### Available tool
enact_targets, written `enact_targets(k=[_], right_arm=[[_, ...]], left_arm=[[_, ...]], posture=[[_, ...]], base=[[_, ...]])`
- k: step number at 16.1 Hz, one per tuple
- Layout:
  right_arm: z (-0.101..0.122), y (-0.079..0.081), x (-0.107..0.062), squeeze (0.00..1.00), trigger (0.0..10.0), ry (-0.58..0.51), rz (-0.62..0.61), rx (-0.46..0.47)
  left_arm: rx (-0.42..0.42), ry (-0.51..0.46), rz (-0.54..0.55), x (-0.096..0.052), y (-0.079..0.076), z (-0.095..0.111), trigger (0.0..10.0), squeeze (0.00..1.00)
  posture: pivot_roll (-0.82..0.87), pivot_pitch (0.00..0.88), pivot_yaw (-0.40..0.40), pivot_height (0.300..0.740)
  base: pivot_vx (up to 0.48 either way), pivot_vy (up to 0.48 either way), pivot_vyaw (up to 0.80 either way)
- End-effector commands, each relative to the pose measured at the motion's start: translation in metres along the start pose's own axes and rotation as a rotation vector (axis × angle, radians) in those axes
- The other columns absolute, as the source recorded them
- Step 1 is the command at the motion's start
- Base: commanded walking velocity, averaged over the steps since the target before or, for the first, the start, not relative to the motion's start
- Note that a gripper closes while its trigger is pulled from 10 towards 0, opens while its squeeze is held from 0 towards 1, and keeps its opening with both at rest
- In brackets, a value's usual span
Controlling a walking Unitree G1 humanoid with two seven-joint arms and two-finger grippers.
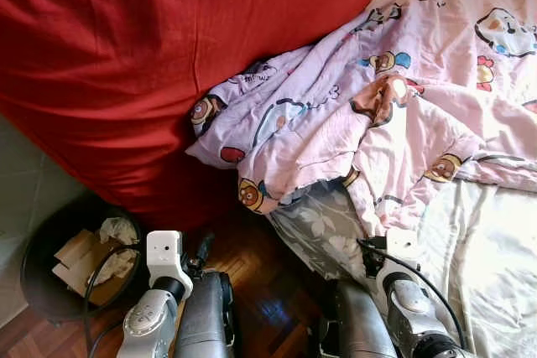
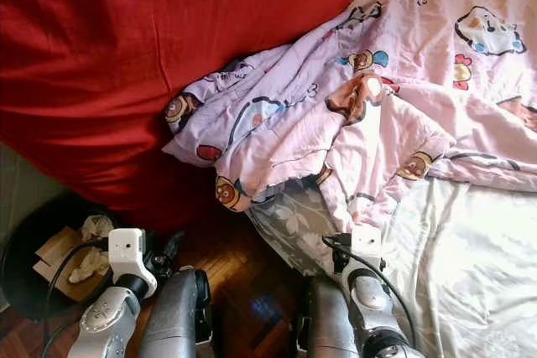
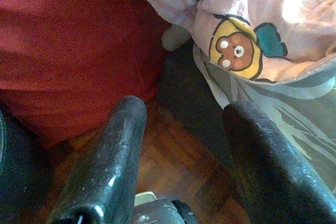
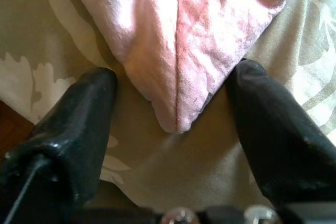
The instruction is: Clean up the room
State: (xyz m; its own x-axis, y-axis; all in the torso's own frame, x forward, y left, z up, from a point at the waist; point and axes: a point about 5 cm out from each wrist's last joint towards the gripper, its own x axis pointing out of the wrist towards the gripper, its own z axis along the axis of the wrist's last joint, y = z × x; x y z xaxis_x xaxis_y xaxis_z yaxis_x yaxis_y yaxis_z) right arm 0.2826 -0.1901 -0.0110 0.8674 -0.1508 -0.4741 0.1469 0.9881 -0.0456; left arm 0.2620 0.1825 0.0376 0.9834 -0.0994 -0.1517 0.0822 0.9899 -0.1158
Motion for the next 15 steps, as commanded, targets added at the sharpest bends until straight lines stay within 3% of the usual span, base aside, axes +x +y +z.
enact_targets(k=[1, 9, 15], right_arm=[[-0.016, 0.002, -0.005, 0.0, 0.0, 0.053, 0.011, 0.004], [-0.009, 0.007, -0.005, 0.0, 0.0, -0.02, 0.042, 0.009], [-0.012, 0.013, -0.006, 0.0, 0.0, -0.009, 0.063, 0.0]], left_arm=[[0.001, 0.039, 0.012, -0.006, 0.004, -0.007, 10.0, 0.0], [-0.002, 0.046, 0.019, -0.011, 0.003, -0.009, 10.0, 0.0], [0.002, 0.057, 0.022, -0.012, 0.003, -0.009, 10.0, 0.0]], posture=[[0.15, 0.325, 0.013, 0.616], [0.15, 0.337, 0.012, 0.616], [0.14, 0.338, 0.014, 0.616]], base=[[0.0, 0.0, 0.0], [0.0, 0.0, 0.0], [0.0, 0.0, 0.0]])
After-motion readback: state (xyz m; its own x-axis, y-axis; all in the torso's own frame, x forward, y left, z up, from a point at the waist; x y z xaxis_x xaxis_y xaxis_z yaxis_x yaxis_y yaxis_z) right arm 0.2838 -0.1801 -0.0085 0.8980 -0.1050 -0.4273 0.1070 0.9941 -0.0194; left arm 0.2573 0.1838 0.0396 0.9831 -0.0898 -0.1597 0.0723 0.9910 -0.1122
